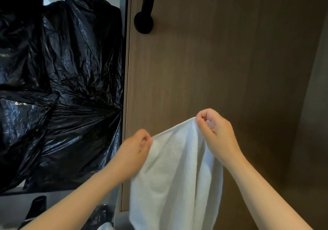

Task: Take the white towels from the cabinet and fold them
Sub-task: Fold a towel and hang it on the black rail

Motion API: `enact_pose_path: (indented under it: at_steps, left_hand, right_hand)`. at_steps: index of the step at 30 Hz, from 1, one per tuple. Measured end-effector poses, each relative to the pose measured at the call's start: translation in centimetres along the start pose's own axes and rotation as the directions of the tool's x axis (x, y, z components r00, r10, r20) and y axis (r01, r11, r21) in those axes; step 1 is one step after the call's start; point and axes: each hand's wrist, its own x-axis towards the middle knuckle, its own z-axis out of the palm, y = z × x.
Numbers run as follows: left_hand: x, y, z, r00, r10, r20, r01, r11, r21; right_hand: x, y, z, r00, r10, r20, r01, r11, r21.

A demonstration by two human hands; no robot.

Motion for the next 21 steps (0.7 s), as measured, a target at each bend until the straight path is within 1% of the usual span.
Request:
enact_pose_path:
  at_steps: [2,3,4,6,9,13,15,18,21]
  left_hand:
    - [0.9,0.1,-1.2,0.991,0.032,-0.13,-0.039,0.998,-0.045]
    - [1.3,0.3,-1.8,0.986,0.063,-0.157,-0.071,0.996,-0.046]
    - [1.7,0.5,-2.3,0.983,0.098,-0.158,-0.105,0.994,-0.035]
    - [2.0,1.0,-2.7,0.98,0.163,-0.113,-0.164,0.986,-0.006]
    - [2.2,1.8,-2.6,0.971,0.235,-0.038,-0.235,0.972,0.025]
    - [2.4,2.6,-2.6,0.957,0.29,-0.004,-0.29,0.957,0.025]
    - [2.4,2.6,-2.6,0.952,0.306,-0.004,-0.305,0.952,0.016]
    - [2.1,2.2,-2.6,0.964,0.264,0.0,-0.264,0.964,-0.017]
    - [1.6,1.1,-2.7,0.986,0.165,0.025,-0.163,0.985,-0.052]
  right_hand:
    - [-0.1,1.1,-0.3,0.998,0.051,0.041,-0.044,0.987,-0.153]
    - [-0.3,1.4,-0.3,0.995,0.08,0.058,-0.066,0.976,-0.208]
    - [-0.6,1.6,-0.2,0.992,0.101,0.074,-0.082,0.972,-0.22]
    - [-1.2,1.5,0.4,0.988,0.1,0.12,-0.079,0.982,-0.17]
    - [-2.0,0.3,1.9,0.976,0.075,0.205,-0.072,0.997,-0.025]
    - [-2.3,-1.2,3.1,0.966,0.041,0.255,-0.085,0.983,0.164]
    - [-2.1,-1.7,3.2,0.971,0.011,0.239,-0.058,0.98,0.19]
    - [-1.7,-1.7,3.2,0.98,-0.011,0.199,-0.017,0.99,0.14]
    - [-1.1,-1.1,2.4,0.99,0.029,0.139,-0.048,0.989,0.139]
